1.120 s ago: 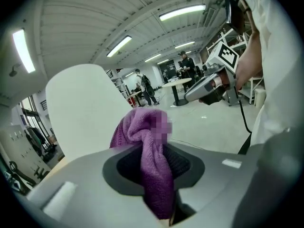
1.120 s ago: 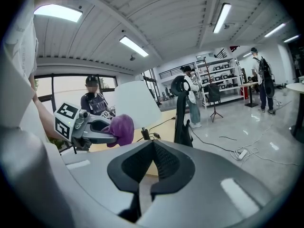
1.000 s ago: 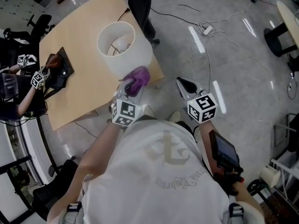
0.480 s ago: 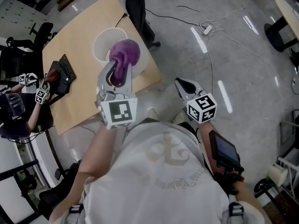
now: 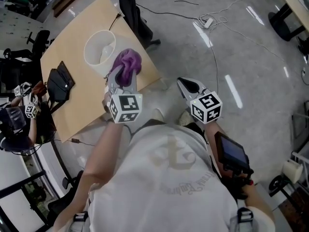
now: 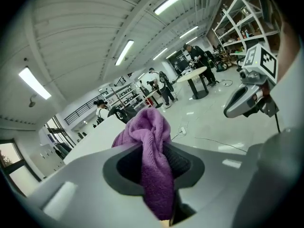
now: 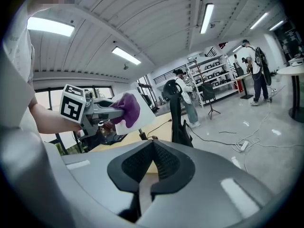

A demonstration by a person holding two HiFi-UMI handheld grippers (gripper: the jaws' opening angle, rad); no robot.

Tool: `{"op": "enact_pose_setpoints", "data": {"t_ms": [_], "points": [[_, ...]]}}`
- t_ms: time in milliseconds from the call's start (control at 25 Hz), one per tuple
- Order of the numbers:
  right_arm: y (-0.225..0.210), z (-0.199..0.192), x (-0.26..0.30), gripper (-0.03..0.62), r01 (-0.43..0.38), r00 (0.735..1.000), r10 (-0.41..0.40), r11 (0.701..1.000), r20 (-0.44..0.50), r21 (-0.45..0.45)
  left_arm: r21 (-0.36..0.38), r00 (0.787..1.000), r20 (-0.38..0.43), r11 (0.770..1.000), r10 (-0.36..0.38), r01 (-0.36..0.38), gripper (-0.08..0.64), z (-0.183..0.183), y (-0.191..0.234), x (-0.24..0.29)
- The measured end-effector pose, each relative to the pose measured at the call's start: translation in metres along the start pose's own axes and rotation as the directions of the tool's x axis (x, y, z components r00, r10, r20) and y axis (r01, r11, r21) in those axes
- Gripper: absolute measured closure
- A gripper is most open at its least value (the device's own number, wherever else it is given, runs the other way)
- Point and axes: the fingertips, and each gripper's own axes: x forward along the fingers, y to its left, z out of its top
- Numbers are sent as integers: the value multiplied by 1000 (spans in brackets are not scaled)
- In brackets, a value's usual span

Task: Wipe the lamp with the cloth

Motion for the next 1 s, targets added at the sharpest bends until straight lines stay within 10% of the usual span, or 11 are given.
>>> {"op": "enact_pose_setpoints", "data": {"t_ms": [600, 800, 1000], "points": [[-18, -12, -23, 578, -13, 1000, 13, 1000, -10, 1, -111, 967, -178, 980, -183, 165, 451, -56, -74, 23], [-21, -8, -25, 579, -28, 1000, 27, 1000, -5, -8, -129, 998, -40, 991, -41, 36, 451, 12, -33, -5], [-20, -6, -20, 578, -48, 999, 48, 999, -1, -15, -86, 984, 12, 981, 178, -176, 451, 63, 28, -16]]}}
